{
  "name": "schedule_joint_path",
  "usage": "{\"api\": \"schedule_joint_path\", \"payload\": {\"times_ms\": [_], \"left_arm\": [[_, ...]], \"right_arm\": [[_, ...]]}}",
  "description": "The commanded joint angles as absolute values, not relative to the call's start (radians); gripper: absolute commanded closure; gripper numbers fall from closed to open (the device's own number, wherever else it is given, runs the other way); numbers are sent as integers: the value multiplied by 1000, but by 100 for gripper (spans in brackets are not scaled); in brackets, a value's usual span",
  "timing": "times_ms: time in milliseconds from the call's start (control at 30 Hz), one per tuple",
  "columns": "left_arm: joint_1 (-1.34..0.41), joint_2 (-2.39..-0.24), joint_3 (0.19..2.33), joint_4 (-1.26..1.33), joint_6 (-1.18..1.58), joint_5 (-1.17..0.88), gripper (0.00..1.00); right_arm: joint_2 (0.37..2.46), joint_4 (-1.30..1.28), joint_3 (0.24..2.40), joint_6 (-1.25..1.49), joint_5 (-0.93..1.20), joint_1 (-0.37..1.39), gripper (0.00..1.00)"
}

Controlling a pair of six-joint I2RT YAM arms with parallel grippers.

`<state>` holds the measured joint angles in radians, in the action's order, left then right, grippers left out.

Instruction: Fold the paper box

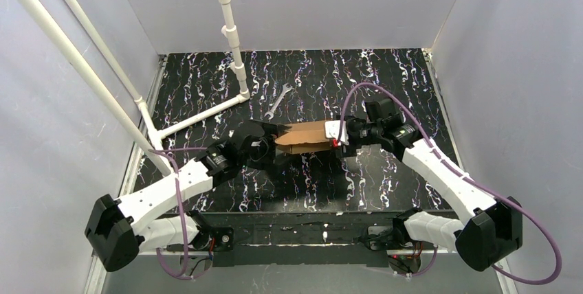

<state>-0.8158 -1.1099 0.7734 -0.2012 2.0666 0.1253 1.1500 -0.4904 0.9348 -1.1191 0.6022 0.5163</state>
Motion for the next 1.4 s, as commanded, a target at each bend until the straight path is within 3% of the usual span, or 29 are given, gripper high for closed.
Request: {"api": "schedule_joint_path", "payload": {"times_ms": [0,300,533,867,1167,1367], "left_arm": [[-818,-1022,755,-263,2001,192,2],[-809,-808,691,-346,1774,317,2],[-804,-573,552,-221,1440,346,2],[-804,-394,476,-174,958,182,2],[-804,-321,320,43,827,84,2],[-803,-292,321,32,750,55,2]], "right_arm": [[1108,-503,902,-1011,702,476,42],[1096,-529,908,-931,783,421,42],[1107,-538,912,-834,836,365,42],[1184,-549,992,-588,975,252,42],[1242,-343,970,-172,1088,162,42],[1266,-211,894,0,1071,134,42]]}}
